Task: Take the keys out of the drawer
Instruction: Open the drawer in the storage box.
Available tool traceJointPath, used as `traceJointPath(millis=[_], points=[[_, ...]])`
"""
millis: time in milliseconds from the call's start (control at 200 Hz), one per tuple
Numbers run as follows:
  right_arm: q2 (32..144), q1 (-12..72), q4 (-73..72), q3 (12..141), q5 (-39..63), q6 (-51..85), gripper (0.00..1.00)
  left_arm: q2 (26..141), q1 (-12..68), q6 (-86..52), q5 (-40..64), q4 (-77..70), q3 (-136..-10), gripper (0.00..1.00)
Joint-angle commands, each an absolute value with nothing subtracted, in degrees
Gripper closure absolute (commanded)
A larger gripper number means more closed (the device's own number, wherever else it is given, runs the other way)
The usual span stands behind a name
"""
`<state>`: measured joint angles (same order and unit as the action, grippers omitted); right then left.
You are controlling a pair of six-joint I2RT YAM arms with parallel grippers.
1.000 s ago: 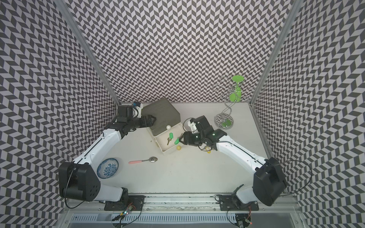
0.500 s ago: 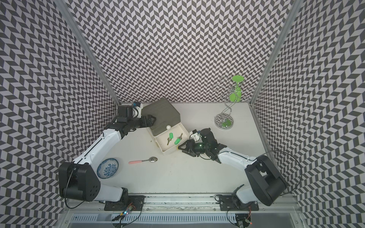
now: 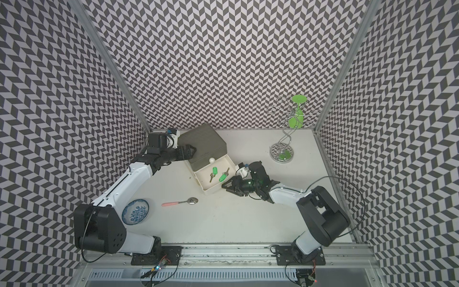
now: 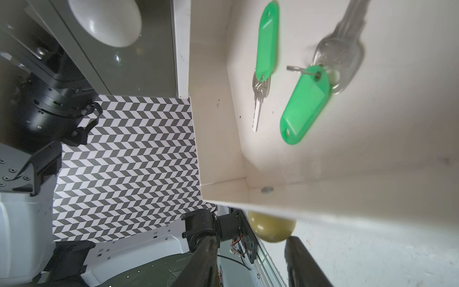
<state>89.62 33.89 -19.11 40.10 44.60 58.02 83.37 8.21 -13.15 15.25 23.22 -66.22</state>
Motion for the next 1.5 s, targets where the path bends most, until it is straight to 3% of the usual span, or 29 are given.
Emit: traceJointPath(millis=[0, 170, 406, 1047, 1497], points=[[88.7, 33.6, -28.7, 36.5, 39.6, 58.4, 0.52, 89.2, 9.4, -9.1, 13.6, 32.7, -62.8, 0.02], [86.3, 33.8, -45.0, 28.5, 34.8, 65.2, 0.54, 90.1, 9.4, -9.0, 13.6, 32.9, -63.3, 0.02], [88.7, 34.3, -53.4, 26.5, 36.7, 68.4, 0.53, 91.0, 9.4, -9.0, 13.7, 33.0, -63.9, 0.02], [97.5, 38.2, -66.9, 24.9, 33.8, 78.2, 0.54, 90.8, 9.4, -9.1, 13.6, 33.1, -63.9, 0.02], [100.2, 38.3, -66.9, 25.8, 33.4, 78.7, 0.55, 90.7, 9.5, -9.1, 13.6, 33.0, -63.5, 0.02]])
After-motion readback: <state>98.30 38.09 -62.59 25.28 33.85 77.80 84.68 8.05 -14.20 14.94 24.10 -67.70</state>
